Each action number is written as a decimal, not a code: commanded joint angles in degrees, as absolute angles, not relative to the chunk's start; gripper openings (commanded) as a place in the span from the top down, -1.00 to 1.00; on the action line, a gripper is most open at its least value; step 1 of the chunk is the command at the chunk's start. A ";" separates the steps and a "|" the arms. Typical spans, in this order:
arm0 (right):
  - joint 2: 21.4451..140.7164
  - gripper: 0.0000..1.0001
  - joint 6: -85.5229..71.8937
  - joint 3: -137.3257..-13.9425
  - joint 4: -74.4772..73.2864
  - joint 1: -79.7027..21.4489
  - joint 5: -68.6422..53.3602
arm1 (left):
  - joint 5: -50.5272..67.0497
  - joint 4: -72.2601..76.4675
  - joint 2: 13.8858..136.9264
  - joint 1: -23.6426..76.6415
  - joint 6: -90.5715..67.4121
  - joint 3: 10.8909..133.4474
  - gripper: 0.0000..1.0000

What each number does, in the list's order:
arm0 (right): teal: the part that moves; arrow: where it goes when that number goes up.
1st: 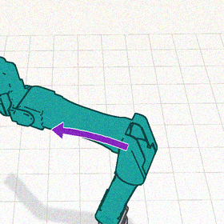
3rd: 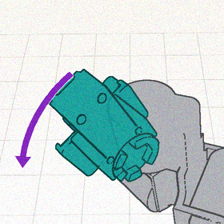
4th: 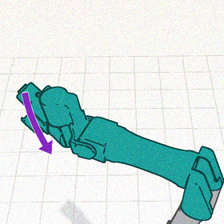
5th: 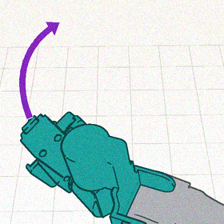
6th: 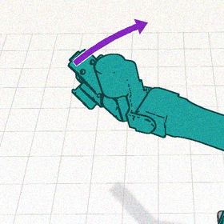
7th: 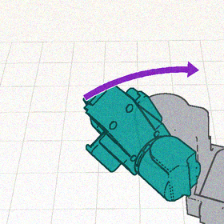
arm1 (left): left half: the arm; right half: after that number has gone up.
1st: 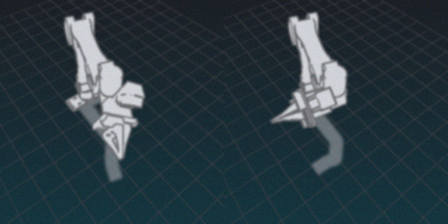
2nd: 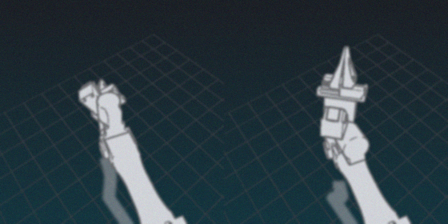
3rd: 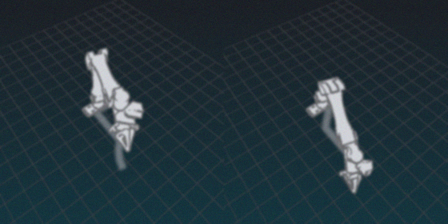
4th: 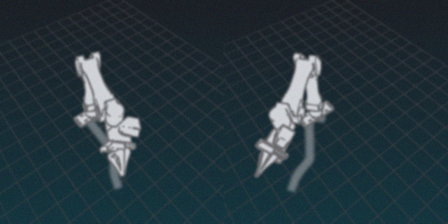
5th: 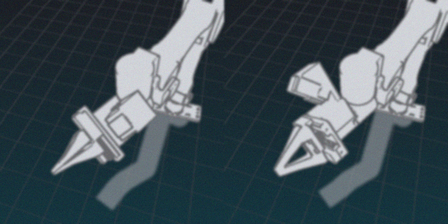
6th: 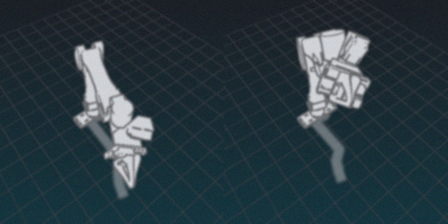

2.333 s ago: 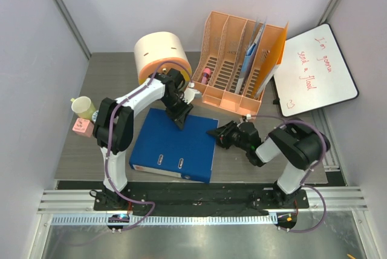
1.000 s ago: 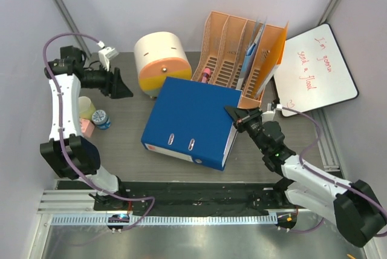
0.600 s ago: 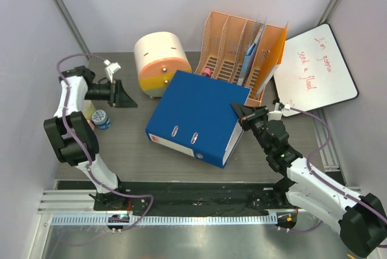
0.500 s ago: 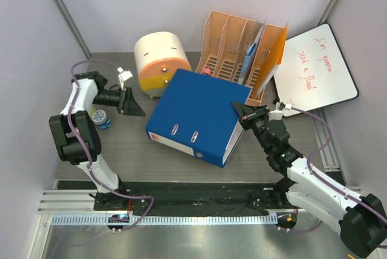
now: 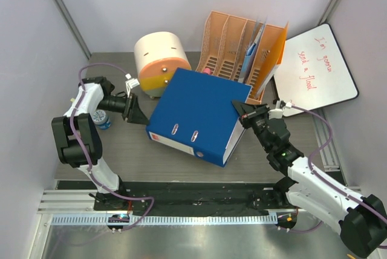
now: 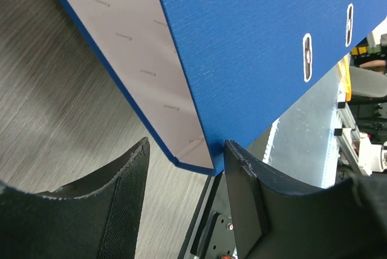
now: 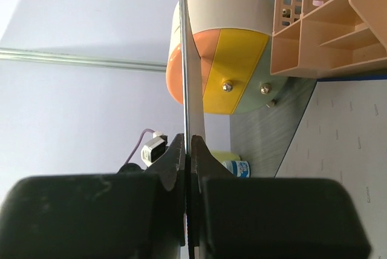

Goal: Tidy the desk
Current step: Place the folder at the center of the board.

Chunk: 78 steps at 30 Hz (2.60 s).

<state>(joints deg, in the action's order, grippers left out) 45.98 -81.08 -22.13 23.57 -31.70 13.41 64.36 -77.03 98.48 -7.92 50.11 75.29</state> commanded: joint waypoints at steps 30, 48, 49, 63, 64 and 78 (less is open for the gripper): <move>44.47 0.11 -72.07 -39.90 0.35 -31.38 12.39 | 11.45 -95.45 86.05 6.67 43.85 101.18 1.00; 46.05 -0.50 -60.91 -54.66 -20.40 -31.38 14.60 | -23.02 -95.36 79.45 17.48 60.12 107.47 1.00; 46.58 -0.50 -61.08 -54.84 -19.87 -31.46 14.24 | -25.12 -95.36 79.80 18.53 60.29 108.19 1.00; 50.45 -0.65 -68.10 -40.35 -5.38 -33.66 0.71 | 28.70 -92.55 91.12 -5.69 43.51 95.54 0.32; 51.06 -0.66 -68.90 -37.99 -4.14 -34.18 0.79 | 29.44 -92.37 93.75 -6.06 42.90 94.93 0.31; 71.59 -0.84 -81.03 -21.80 37.58 -38.84 -8.97 | 29.79 -77.17 102.30 -6.06 37.01 87.54 0.38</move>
<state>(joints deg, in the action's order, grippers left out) 65.04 -77.28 -21.61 18.72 -36.69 -6.42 26.63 -77.01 100.31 -6.02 39.42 87.22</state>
